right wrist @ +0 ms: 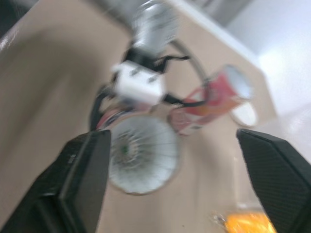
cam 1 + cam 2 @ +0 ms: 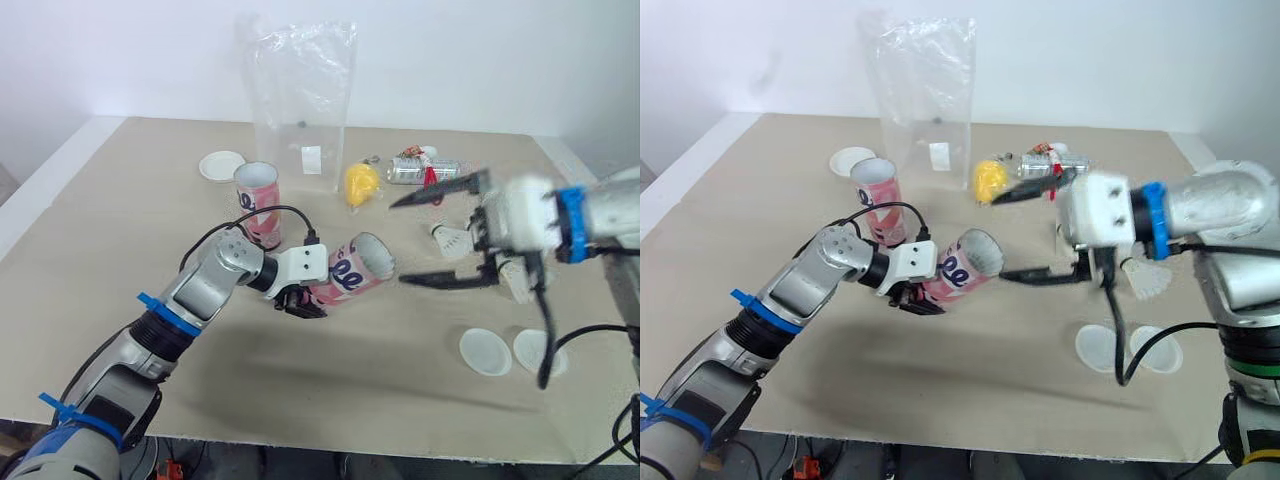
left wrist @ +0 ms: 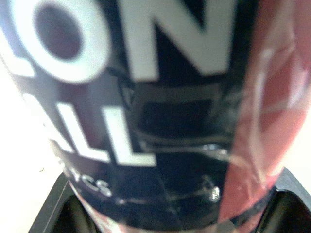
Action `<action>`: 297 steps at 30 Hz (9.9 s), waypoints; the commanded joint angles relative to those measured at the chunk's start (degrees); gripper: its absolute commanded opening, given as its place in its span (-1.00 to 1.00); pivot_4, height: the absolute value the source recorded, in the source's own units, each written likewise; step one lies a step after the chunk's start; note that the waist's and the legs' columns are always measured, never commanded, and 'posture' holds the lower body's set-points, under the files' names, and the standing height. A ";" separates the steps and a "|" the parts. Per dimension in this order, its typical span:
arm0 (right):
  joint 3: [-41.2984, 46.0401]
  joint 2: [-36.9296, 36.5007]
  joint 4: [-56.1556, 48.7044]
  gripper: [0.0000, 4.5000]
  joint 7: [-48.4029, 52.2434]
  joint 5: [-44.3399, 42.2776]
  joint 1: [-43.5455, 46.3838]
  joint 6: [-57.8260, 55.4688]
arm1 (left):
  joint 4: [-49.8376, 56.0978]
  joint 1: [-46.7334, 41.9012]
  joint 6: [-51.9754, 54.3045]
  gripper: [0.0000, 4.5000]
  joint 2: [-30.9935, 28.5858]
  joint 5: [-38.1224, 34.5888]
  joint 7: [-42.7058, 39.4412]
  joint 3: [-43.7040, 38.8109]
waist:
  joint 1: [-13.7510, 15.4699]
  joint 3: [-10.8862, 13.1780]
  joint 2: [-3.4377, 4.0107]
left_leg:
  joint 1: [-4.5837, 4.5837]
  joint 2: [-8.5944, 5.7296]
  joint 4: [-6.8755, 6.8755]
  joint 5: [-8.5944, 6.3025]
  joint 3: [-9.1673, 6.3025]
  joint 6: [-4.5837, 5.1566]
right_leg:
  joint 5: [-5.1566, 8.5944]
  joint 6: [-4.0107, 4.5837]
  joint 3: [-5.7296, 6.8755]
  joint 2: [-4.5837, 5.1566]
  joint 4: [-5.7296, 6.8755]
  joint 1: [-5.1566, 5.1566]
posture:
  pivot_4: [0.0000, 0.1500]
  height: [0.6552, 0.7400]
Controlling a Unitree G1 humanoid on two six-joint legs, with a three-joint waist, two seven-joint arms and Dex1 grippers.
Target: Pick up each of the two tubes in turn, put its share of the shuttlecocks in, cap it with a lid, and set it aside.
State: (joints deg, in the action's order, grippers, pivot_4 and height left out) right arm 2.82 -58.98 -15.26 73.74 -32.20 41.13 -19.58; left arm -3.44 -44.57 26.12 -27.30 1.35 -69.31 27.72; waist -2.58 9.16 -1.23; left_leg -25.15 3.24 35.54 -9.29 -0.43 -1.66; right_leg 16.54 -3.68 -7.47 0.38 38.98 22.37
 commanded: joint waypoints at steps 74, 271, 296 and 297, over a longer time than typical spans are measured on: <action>-9.40 8.66 8.67 -0.98 13.24 13.21 12.02 -4.13 | -3.42 1.07 -4.48 0.30 2.08 0.90 0.24 -0.05 | 0.14 0.17 0.30 | 0.00 -0.19 0.03 0.04 -0.33 -0.02 | 0.00 0.00 0.07 -0.04 0.09 0.01 | 1.00 1.00; -6.52 9.99 10.77 0.17 9.30 0.87 15.17 -22.27 | -25.23 13.56 -31.72 0.30 19.57 -7.13 11.16 -8.65 | -0.05 0.30 0.51 | 0.00 -0.57 0.08 0.11 -0.65 0.00 | 0.24 -0.29 0.24 0.26 -0.04 -0.21 | 1.00 1.00; -17.58 11.12 8.97 -1.00 5.10 9.93 10.27 -18.81 | -24.31 14.51 -31.43 0.30 19.31 -7.03 11.55 -8.73 | -0.14 0.29 0.50 | 0.03 -0.57 0.07 0.12 -0.65 0.02 | 0.22 -0.27 0.23 0.24 -0.04 -0.15 | 1.00 1.00; -18.01 10.91 9.09 -1.00 5.48 10.46 10.17 -18.22 | -24.24 14.55 -31.39 0.30 19.28 -7.04 11.58 -8.76 | -0.14 0.29 0.49 | 0.04 -0.56 0.07 0.12 -0.65 0.02 | 0.22 -0.27 0.23 0.24 -0.04 -0.15 | 1.00 1.00</action>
State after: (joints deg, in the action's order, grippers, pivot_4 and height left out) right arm -12.87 -47.63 -6.53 78.68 -23.97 51.78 -38.24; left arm -25.90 -31.31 -7.05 -7.06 -7.03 -58.82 19.13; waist -2.72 9.46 -0.74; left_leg -25.10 2.67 35.61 -9.17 -1.09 -1.64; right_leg 16.76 -3.94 -7.24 0.61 38.95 22.21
